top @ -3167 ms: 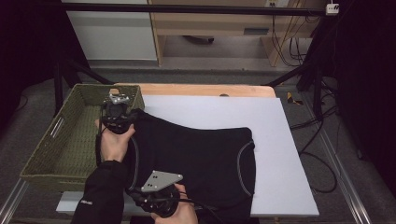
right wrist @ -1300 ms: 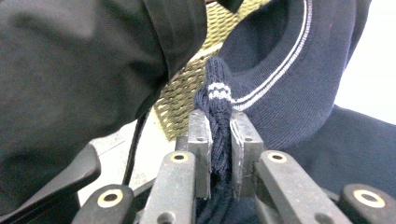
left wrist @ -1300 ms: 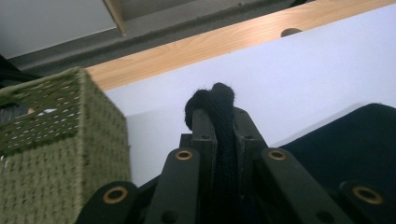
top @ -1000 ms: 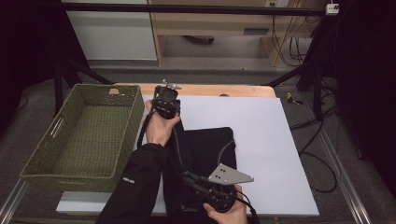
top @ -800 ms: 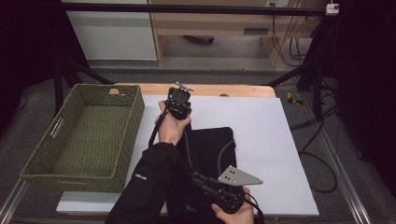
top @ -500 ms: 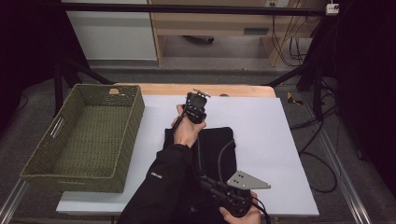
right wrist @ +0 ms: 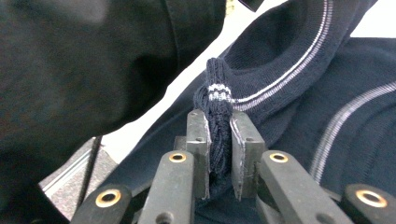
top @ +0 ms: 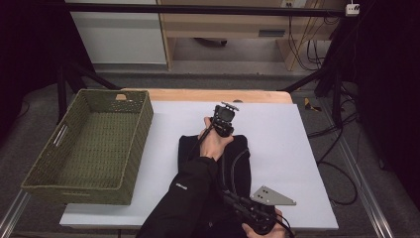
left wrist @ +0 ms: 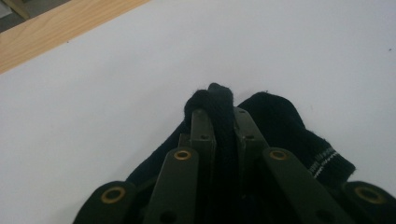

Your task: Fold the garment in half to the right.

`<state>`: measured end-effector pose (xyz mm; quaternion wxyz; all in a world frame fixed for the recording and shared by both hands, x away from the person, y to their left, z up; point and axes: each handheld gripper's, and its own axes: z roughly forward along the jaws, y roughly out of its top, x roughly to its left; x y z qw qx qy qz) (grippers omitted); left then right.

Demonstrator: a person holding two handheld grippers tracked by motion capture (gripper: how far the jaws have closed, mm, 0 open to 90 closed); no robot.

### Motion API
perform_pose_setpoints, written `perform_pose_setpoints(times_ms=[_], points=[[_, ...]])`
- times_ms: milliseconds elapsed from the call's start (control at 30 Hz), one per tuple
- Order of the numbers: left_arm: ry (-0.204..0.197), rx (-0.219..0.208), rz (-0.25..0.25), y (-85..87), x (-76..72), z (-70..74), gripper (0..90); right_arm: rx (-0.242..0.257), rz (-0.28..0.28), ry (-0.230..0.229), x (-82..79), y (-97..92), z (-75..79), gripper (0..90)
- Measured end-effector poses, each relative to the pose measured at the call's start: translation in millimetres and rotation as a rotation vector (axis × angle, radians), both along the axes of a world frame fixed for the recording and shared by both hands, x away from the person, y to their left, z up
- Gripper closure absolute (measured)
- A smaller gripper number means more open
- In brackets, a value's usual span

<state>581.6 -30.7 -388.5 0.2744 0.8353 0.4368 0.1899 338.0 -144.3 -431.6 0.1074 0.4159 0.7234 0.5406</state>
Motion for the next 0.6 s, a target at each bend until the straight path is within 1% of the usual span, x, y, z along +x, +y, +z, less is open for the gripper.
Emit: perform_pose_setpoints(times_ms=[100,200,300,333,367,433,467,500,533,600], points=[[0.013,-0.011,-0.01,-5.9,2.3,-7.6,80.7,-0.004,-0.033,0.014,0.4,-7.0,-3.7,80.5],[0.019,-0.025,-0.011,-10.7,4.3,-13.0,80.6,-0.016,-0.051,0.025,-0.1,-12.8,-5.3,80.5],[0.022,-0.027,-0.016,-14.5,6.1,-17.5,80.2,-0.025,-0.065,0.04,-0.8,-15.7,-7.5,80.3],[0.023,-0.033,-0.02,-15.4,6.5,-19.0,79.4,-0.028,-0.07,0.045,-0.7,-16.6,-8.4,80.1],[0.032,-0.047,-0.028,-15.8,6.7,-20.4,78.2,-0.024,-0.073,0.049,-0.9,-17.4,-9.0,79.8],[0.035,-0.082,-0.056,-15.0,6.8,-22.0,73.6,-0.027,-0.082,0.053,-1.4,-19.8,-9.8,78.7],[0.039,-0.113,-0.073,-13.4,6.8,-21.6,69.3,-0.026,-0.089,0.057,-1.9,-21.6,-9.8,78.0],[0.045,-0.158,-0.088,-10.5,6.9,-20.3,66.1,-0.028,-0.097,0.061,-2.3,-24.2,-10.1,76.7],[0.042,-0.201,-0.091,-6.6,6.5,-17.9,63.7,-0.025,-0.107,0.066,-2.9,-27.3,-10.7,74.9],[0.01,-0.268,-0.115,2.9,4.2,-10.2,59.6,-0.039,-0.127,0.079,-4.5,-34.5,-11.1,72.6]])
